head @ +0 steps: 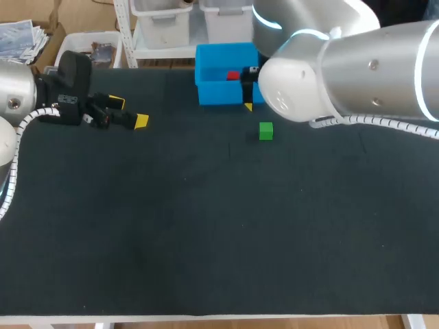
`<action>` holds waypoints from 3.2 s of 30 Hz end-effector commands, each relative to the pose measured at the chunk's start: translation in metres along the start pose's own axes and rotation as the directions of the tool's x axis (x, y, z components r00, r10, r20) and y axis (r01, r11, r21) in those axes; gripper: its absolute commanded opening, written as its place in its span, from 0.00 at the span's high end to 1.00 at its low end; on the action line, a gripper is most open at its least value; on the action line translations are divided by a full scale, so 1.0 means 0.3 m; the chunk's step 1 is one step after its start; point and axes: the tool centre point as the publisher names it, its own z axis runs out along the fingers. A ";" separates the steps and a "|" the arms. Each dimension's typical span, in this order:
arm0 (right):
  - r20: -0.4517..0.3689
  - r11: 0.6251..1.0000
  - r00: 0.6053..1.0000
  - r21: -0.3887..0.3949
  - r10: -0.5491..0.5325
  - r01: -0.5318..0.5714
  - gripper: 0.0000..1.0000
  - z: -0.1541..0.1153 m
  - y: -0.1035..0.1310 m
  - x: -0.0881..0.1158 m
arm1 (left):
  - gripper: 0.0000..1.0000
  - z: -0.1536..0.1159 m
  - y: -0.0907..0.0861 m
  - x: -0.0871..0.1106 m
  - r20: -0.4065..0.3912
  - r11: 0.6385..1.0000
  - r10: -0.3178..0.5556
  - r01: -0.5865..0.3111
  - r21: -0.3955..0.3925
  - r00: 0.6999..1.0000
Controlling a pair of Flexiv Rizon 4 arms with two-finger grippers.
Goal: Use the left arm to pick the red cube and place it into the blue plastic box first, then use the right arm to grasp the green cube and put it into the same blue plastic box after the first action is fully finished.
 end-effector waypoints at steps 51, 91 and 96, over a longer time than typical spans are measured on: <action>-0.082 0.997 0.994 -0.042 -0.068 0.065 0.00 0.300 0.024 0.003 | 0.00 -0.001 0.001 0.009 0.013 1.000 0.003 -0.003 0.002 1.000; 0.111 0.998 0.993 -0.034 -0.042 0.046 1.00 -0.038 -0.003 -0.203 | 0.00 -0.001 0.001 0.009 0.013 1.000 0.003 -0.003 0.002 1.000; 0.138 0.998 0.990 -0.035 -0.041 0.046 1.00 -0.071 0.011 -0.232 | 0.00 -0.001 0.001 0.009 0.013 1.000 0.003 -0.003 0.002 1.000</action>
